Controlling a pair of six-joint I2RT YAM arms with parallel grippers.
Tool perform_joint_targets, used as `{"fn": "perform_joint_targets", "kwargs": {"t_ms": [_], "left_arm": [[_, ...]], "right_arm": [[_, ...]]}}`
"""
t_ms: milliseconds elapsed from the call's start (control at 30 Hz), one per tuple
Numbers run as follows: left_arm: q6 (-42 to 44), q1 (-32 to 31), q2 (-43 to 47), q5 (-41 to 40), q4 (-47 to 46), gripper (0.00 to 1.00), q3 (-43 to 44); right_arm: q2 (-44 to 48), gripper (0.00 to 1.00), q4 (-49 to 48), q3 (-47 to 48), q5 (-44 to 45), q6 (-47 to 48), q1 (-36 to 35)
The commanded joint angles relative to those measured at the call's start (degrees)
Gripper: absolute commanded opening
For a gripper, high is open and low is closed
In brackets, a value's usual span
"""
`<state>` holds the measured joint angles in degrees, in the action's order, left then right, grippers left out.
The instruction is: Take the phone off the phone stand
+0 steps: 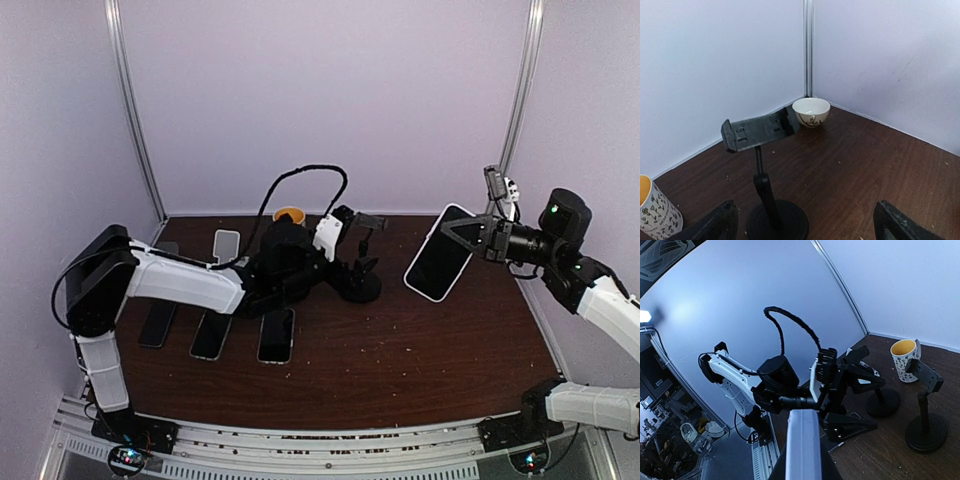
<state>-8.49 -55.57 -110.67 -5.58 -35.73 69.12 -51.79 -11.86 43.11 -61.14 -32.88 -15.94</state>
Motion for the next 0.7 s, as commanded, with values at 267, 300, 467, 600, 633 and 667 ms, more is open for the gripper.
{"fn": "perform_joint_targets", "kwargs": {"t_ms": [267, 300, 467, 600, 633, 667], "left_arm": [[-4.66, -0.81, 27.15, 23.4, 7.01, 0.98, -20.71], [-4.95, -0.89, 27.78, 26.18, 7.54, 0.98, -20.93], [-6.27, -4.32, 26.75, 34.52, 6.39, 0.97, -19.83], [-7.43, -7.07, 23.35, 36.6, 4.83, 0.89, -17.27], [-8.58, -7.17, 22.03, 37.33, 3.2, 0.86, -17.04], [-10.21, -7.18, 21.21, 38.26, 1.26, 0.82, -17.13]], "right_arm": [[-2.31, 0.0, 10.78, -0.53, 5.25, 13.07, -13.68], [-3.25, 0.0, 11.73, 0.19, 5.17, 14.36, -14.96], [-6.26, 0.0, 11.68, 1.29, 5.78, 16.46, -20.53], [-8.26, 0.0, 10.17, 1.99, 6.3, 16.5, -23.88], [-8.58, 0.0, 10.12, 2.32, 6.5, 16.53, -24.59], [-8.85, 0.0, 9.9, 2.5, 6.69, 16.54, -25.22]]}}
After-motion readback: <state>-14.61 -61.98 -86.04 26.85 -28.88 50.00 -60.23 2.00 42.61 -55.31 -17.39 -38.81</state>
